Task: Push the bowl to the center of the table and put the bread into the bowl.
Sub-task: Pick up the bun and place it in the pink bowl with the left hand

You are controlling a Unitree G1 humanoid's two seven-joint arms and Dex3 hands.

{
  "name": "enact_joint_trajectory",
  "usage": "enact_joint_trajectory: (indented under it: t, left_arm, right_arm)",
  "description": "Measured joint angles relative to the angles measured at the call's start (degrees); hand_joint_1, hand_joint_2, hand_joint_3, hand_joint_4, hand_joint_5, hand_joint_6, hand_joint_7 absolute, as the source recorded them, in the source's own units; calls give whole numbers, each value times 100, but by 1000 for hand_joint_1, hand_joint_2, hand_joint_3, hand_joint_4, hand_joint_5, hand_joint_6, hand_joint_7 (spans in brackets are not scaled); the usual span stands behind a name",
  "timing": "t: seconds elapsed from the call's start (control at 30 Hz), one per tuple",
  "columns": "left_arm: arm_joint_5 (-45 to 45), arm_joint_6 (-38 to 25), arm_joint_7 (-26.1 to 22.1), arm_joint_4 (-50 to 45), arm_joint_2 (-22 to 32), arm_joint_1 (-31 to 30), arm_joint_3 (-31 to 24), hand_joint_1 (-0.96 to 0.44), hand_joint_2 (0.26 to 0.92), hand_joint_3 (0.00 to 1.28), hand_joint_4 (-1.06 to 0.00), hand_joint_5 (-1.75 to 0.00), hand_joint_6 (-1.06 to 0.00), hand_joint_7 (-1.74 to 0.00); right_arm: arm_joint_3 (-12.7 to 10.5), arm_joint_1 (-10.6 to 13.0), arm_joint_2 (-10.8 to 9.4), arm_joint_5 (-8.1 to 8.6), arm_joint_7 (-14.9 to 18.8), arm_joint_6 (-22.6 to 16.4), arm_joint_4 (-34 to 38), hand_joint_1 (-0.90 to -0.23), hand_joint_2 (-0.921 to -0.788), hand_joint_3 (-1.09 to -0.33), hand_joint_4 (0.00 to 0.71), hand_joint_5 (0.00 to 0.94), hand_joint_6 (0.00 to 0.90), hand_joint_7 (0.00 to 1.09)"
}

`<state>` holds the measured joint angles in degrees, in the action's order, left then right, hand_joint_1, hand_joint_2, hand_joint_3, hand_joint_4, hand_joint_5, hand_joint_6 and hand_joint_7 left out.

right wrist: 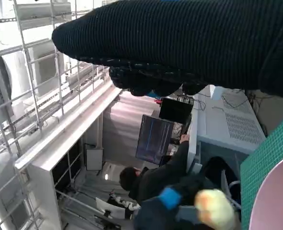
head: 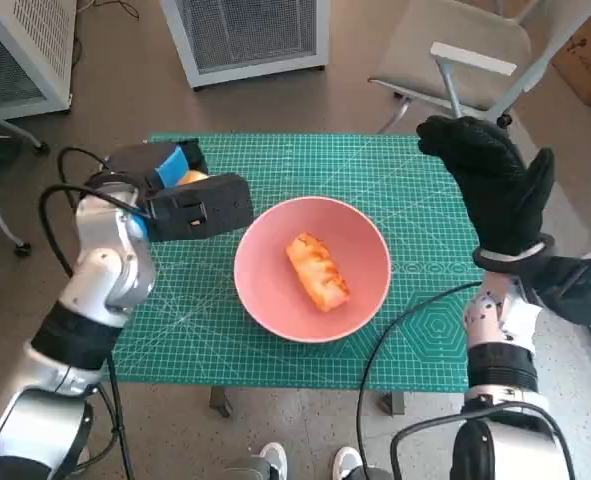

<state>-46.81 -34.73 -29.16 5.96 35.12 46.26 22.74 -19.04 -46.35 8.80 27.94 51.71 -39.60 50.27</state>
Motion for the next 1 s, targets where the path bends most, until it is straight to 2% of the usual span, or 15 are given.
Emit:
enact_joint_trajectory:
  t: [0.37,0.43,0.5,0.67,0.8,1.0]
  left_arm:
    - [-287,-84,-242,-2280,103,-648,-477,2,727,384,-708,-1243,-697,-1085]
    - [-319,-71,-281,-2491,99,-688,-522,2,776,292,-728,-1184,-682,-1109]
    - [-369,-67,-318,-2674,82,-738,-560,2,793,260,-740,-1156,-671,-1124]
    - [-450,10,-376,-3053,-30,-864,-582,2,808,232,-752,-1132,-661,-1136]
    - [-539,45,-433,-3187,-174,-906,-561,3,846,144,-788,-1068,-667,-1136]
    - [-740,259,-432,-3239,-498,-906,-368,3,856,120,-807,-1017,-659,-1169]
  right_arm:
    - [1,-28,0,6,101,64,102,-621,-921,-573,155,2,209,182]
    - [3,-30,-1,5,109,66,112,-622,-921,-573,155,2,209,181]
    - [4,-30,-1,2,113,67,116,-622,-921,-573,155,2,209,181]
    - [1,-34,6,2,117,67,144,-622,-921,-574,155,1,210,181]
    - [2,-42,8,0,130,68,159,-616,-921,-574,155,2,210,180]
    - [12,-51,11,-16,130,65,160,-607,-921,-576,156,2,211,180]
